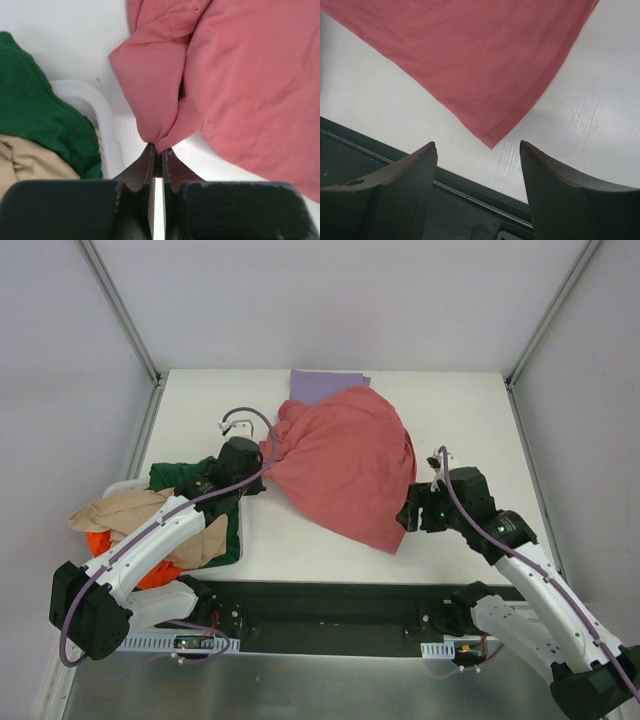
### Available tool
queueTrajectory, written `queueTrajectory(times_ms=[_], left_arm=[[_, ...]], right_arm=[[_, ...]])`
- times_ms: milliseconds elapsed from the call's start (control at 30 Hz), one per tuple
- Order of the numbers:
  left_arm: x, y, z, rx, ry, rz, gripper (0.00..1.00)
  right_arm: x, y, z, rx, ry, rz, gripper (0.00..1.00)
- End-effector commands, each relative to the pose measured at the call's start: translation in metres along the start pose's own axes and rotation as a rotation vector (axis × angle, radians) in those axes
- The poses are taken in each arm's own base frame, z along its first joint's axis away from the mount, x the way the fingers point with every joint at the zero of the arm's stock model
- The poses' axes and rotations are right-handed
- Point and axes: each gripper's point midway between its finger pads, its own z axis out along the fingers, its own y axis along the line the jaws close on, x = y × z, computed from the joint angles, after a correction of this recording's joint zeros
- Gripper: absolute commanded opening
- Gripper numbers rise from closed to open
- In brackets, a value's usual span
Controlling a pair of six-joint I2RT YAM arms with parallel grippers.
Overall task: Fold and stack the t-shirts
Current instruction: Flatten out the tshirt
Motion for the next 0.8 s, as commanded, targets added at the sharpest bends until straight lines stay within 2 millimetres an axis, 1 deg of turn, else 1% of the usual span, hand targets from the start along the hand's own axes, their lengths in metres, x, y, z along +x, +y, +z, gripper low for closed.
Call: queueTrajectory(times_ms=[0,100,167,267,333,400,467,633,700,767], left_arm=[[-0.03,-0.016,-0.008,0.064,-0.081,-0.073,0.0],[-0.025,-0.016,-0.006,0.065,-0.066,-0.068,0.0],[-0.023,-0.016,-0.005,0.065,-0.06,-0.072,0.0],[-0.019,-0.014,-0.004,0.059,-0.055,-0.081,0.0],[-0.018,-0.013,-0.003,0.055,-0.053,-0.087,0.0],[-0.014,-0.012,-0.002,0.05,-0.044,-0.087,0.0],[-0.012,-0.011,-0.001,0.045,-0.039,-0.085,0.0],[-0.01,-0.009,0.0,0.041,-0.038,-0.09,0.0],[-0.01,-0.008,0.0,0.037,-0.039,-0.09,0.0],[-0.01,-0.008,0.0,0.035,-0.04,-0.092,0.0]], right_arm=[[-0.01,0.009,0.022,-0.006,0.015,0.025,0.72],[0.007,0.007,0.037,0.064,0.115,0.031,0.74],[0.017,0.003,0.048,0.157,0.156,-0.017,0.75],[0.036,0.005,0.058,0.229,0.242,-0.041,0.76],[0.045,0.007,0.068,0.262,0.268,-0.047,0.76],[0.054,0.011,0.077,0.27,0.306,-0.061,0.76],[0.062,0.012,0.084,0.296,0.338,-0.065,0.76],[0.081,0.019,0.1,0.298,0.408,-0.076,0.73],[0.088,0.017,0.103,0.318,0.43,-0.073,0.72],[0.095,0.01,0.107,0.356,0.44,-0.059,0.71]])
